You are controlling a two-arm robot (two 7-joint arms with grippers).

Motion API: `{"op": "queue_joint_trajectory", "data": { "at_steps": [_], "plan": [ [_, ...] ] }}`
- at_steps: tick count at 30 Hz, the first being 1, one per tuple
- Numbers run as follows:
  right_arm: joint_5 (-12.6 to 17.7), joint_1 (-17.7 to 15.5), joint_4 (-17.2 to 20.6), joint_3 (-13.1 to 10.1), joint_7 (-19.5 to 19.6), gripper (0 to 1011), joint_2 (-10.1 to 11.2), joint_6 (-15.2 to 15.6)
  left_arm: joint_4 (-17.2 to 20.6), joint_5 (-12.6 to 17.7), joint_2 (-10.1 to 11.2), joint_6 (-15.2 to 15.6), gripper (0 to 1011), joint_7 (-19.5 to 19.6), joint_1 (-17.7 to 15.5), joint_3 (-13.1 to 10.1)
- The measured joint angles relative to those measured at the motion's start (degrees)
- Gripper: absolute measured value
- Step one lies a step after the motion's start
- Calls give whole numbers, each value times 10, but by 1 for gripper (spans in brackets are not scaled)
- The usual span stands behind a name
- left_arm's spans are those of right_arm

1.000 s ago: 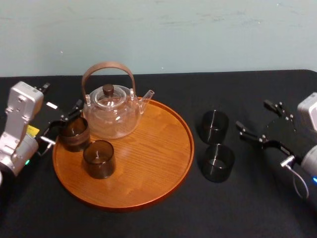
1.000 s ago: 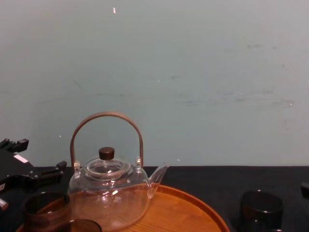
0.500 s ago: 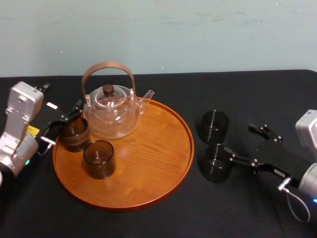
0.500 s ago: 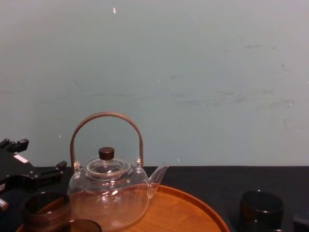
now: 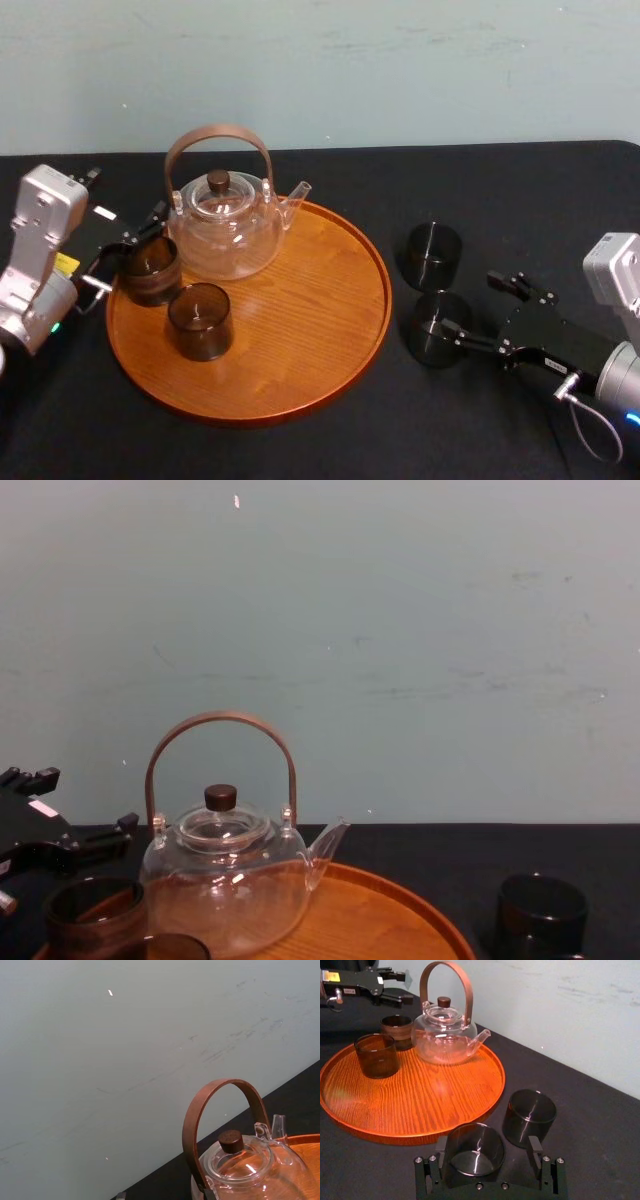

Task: Pick up the glass from the table and place it on the tray.

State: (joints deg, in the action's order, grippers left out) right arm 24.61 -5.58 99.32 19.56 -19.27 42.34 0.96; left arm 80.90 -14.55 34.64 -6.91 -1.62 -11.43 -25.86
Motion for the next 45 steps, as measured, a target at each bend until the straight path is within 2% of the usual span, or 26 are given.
{"op": "queue_joint_trajectory", "data": {
  "at_steps": [21,45],
  "plan": [
    [-20,3,-20,-9,-37,1002,-18,18,0,0,0,0,1001,0,0,0],
    [-51,22,-61,-6,-73,1002,-53,41,0,0,0,0,1001,0,0,0]
  ]
}}
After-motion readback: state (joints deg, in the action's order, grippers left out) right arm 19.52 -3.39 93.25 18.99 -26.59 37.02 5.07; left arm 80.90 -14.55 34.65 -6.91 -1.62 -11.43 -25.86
